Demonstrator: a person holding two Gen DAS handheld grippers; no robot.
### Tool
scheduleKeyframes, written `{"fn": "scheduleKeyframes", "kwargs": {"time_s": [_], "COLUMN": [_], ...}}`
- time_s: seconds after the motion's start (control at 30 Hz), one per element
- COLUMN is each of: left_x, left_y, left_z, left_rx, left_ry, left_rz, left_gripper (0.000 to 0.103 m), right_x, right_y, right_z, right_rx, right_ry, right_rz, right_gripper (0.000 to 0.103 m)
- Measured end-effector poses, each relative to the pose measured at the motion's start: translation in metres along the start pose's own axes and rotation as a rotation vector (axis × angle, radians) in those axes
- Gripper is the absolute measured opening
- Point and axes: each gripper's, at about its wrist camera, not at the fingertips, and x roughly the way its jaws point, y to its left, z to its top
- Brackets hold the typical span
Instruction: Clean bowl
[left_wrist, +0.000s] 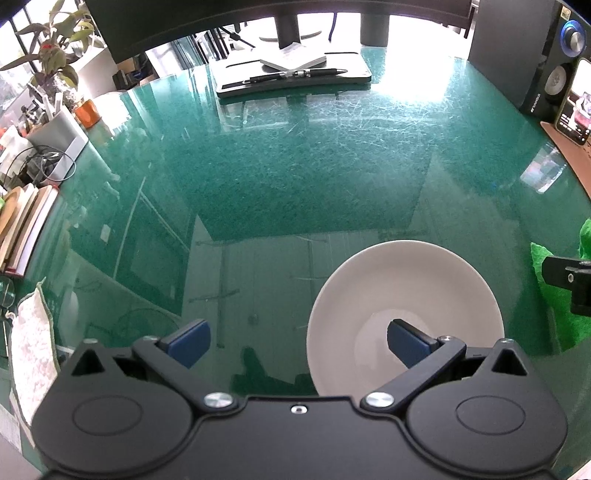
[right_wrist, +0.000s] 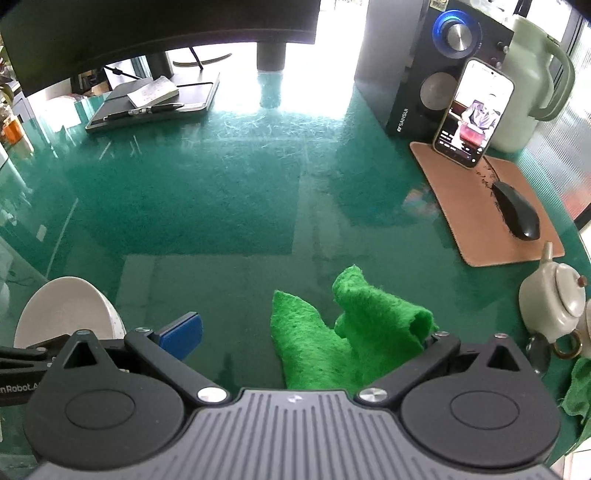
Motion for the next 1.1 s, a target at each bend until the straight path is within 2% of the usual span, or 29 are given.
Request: {"fn": "scheduleKeyframes", "kwargs": {"time_s": [1.1], "left_x": [-0.0039], "left_y": [0.0016], "left_z": [-0.0034], "left_rx": [0.001], "left_ry": [-0.008], "left_rz": [0.0], "left_gripper": [0.103], "right_x": [-0.0011], "right_y": [0.0021], "right_z": [-0.0035], "right_rx": [0.0], "right_ry": [0.011], "right_rz": [-0.003], "right_gripper": [0.103]}}
